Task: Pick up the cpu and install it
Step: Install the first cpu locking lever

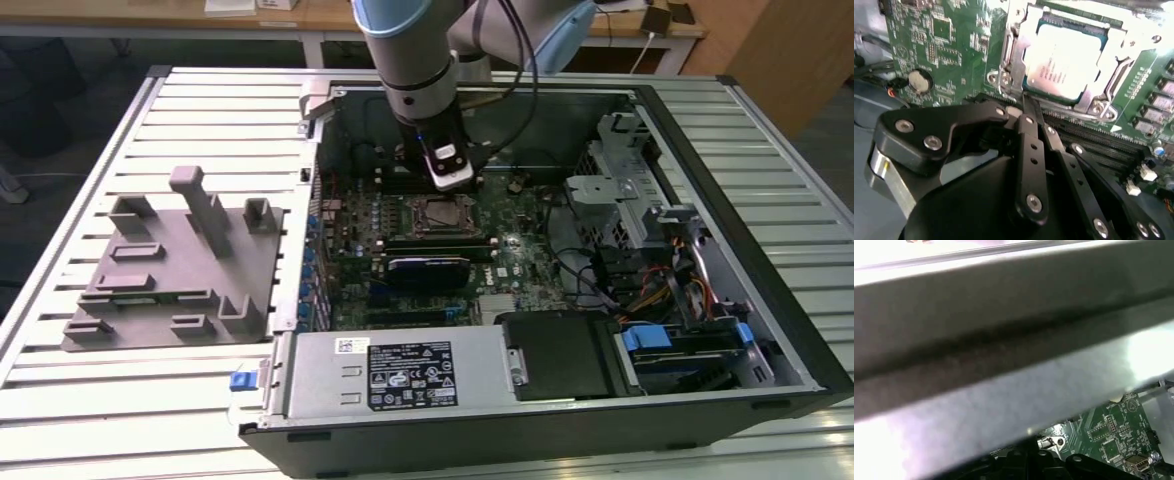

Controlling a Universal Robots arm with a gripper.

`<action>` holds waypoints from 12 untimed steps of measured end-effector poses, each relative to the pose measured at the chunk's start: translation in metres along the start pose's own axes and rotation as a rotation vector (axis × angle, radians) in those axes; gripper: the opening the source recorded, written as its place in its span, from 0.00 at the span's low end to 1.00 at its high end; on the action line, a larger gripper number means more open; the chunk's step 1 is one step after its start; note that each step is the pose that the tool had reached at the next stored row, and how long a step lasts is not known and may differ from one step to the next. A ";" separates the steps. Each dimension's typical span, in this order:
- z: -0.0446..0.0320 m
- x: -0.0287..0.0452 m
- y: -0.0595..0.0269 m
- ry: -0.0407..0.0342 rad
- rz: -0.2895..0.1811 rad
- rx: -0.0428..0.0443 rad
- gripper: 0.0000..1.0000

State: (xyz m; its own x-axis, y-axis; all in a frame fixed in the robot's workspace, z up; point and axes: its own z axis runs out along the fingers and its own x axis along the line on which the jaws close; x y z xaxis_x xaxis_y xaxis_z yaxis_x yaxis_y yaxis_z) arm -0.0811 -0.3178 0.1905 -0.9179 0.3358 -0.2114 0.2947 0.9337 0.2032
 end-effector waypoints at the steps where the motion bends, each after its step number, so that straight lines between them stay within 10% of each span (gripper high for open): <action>1: 0.0001 -0.0003 -0.0003 0.0005 0.001 -0.0019 0.11; 12: -0.0194 -0.0058 0.0039 0.0015 0.001 -0.0046 0.11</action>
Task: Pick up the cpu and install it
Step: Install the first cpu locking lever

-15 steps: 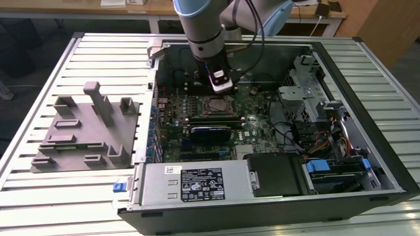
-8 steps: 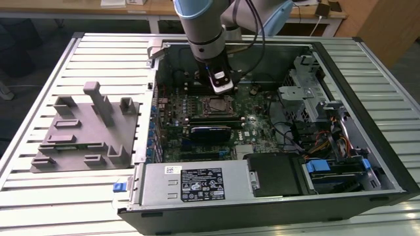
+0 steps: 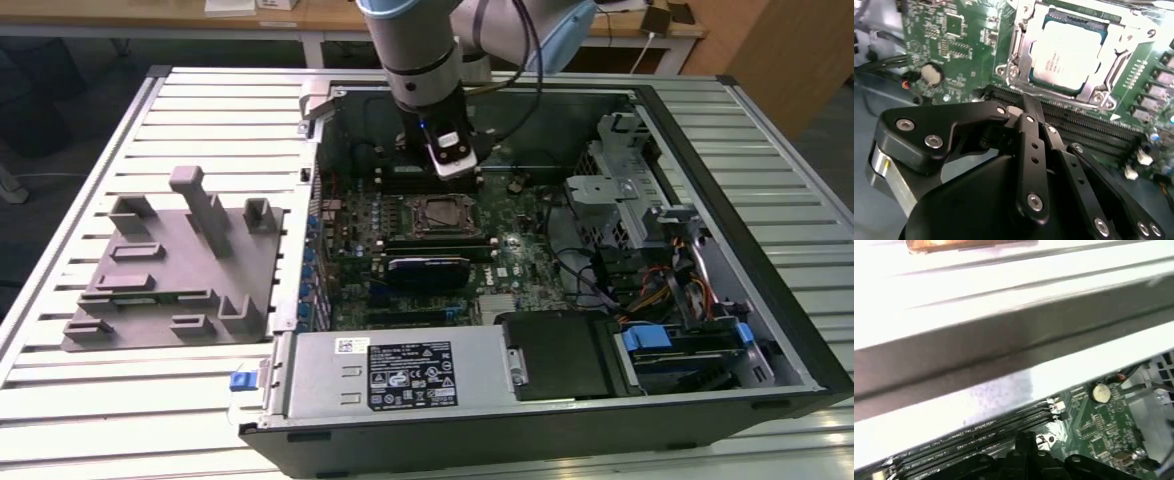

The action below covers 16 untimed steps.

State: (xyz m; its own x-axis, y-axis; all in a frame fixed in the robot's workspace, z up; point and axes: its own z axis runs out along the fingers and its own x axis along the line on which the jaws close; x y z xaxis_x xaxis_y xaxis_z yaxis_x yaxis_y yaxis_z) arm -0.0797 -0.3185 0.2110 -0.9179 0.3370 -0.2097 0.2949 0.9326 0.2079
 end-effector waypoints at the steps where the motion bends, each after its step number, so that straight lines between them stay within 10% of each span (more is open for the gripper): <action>1: -0.0033 -0.0007 0.0007 -0.0001 0.000 -0.0002 0.11; 10: -0.0146 -0.0034 0.0033 0.0001 0.000 -0.0003 0.11; 16: -0.0122 -0.0106 0.0056 0.0784 0.008 0.0412 0.11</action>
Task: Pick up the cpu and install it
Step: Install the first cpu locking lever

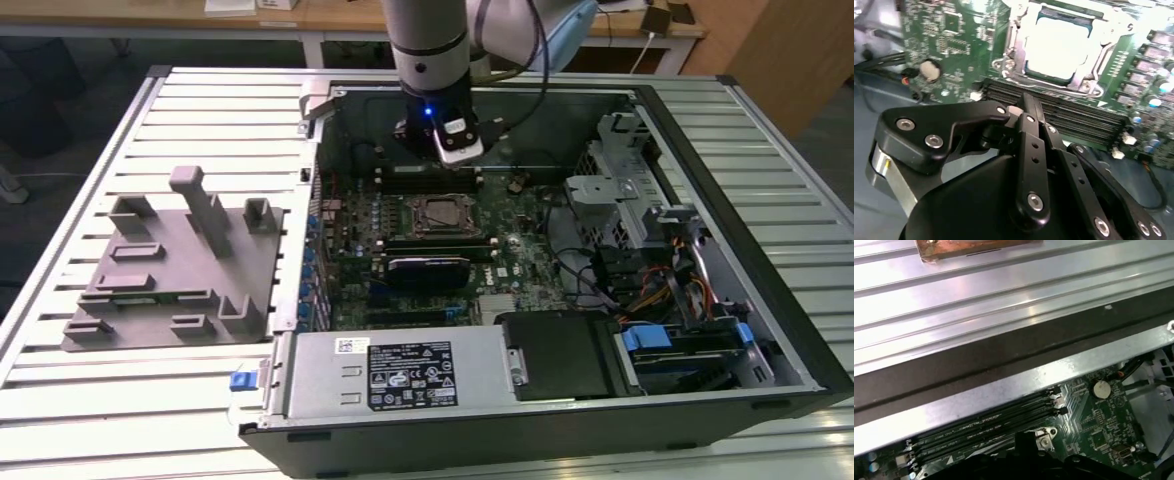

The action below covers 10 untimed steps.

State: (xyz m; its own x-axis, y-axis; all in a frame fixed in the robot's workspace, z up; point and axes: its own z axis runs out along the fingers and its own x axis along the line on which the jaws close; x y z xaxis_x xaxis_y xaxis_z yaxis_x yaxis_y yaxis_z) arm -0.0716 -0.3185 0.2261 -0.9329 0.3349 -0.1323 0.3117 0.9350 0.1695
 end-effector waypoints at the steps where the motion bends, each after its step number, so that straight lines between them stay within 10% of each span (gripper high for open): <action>1: 0.0003 -0.0015 0.0005 0.0133 0.001 0.0091 0.11; 4: 0.0008 -0.0050 0.0002 0.0410 0.003 0.0332 0.11; 10: 0.0004 -0.0098 -0.0054 0.0705 0.004 0.0646 0.11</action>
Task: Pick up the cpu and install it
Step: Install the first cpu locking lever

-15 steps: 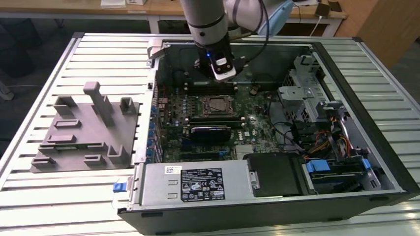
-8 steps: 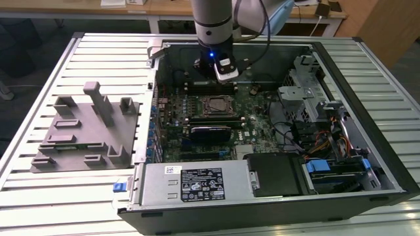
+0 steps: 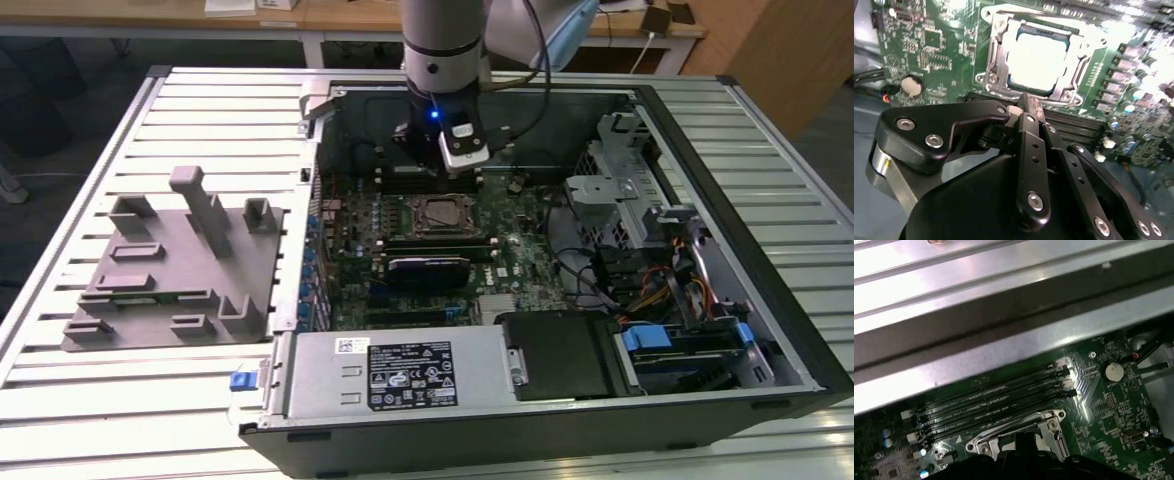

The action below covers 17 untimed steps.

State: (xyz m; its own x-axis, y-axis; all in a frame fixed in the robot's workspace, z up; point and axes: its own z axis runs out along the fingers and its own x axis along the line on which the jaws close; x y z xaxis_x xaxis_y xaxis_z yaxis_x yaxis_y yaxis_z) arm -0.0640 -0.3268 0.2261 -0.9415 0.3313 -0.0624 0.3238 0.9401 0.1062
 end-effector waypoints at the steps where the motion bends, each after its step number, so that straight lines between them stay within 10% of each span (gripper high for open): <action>1: -0.0001 -0.0007 -0.0012 0.0040 0.000 0.0047 0.11; 7: -0.0003 -0.0044 -0.0072 0.0278 0.001 0.0358 0.11; 17: -0.0005 -0.0062 -0.0117 0.0246 0.000 0.0523 0.11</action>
State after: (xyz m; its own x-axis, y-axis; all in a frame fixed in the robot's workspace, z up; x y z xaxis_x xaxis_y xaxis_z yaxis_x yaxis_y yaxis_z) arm -0.0620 -0.3399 0.2257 -0.9434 0.3296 -0.0379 0.3274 0.9433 0.0541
